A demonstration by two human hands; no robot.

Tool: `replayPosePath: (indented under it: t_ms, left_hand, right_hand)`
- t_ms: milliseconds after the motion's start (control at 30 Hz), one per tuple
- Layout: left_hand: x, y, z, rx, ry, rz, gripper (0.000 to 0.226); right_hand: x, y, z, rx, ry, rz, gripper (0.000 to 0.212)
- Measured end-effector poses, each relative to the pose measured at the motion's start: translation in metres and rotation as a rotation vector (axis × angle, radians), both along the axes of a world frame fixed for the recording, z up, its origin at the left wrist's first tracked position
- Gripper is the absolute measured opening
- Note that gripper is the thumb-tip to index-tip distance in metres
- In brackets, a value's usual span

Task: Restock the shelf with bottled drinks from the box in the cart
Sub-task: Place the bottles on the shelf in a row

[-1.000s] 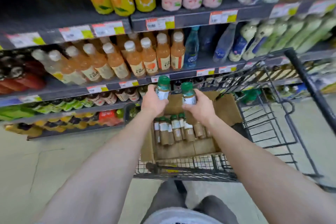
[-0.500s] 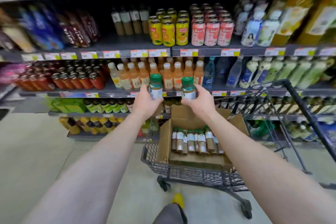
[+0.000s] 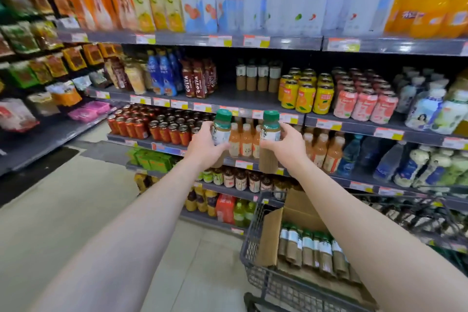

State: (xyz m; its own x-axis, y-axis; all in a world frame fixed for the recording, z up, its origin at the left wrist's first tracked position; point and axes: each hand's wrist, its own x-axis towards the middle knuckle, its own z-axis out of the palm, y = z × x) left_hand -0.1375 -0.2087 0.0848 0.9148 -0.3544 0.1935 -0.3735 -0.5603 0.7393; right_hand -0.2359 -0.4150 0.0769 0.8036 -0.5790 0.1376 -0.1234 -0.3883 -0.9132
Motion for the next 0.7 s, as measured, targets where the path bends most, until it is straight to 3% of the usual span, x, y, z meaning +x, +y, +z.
replayPosePath:
  t_ms: [267, 400, 500, 700]
  left_hand:
    - [0.108, 0.073, 0.024, -0.058, 0.010, -0.004, 0.066]
    - [0.156, 0.086, 0.027, -0.084, 0.021, -0.057, 0.066]
    - [0.188, 0.087, 0.026, -0.072, 0.048, -0.100, 0.069]
    - [0.242, 0.069, 0.016, -0.072, 0.053, -0.178, 0.070]
  right_hand:
    - [0.115, 0.081, 0.012, -0.112, 0.016, 0.028, 0.070]
    - [0.163, 0.105, 0.010, -0.061, 0.013, -0.013, 0.068]
    - [0.193, 0.107, 0.012, -0.038, 0.019, -0.059, 0.076]
    - [0.237, 0.081, 0.015, -0.018, 0.039, -0.126, 0.072]
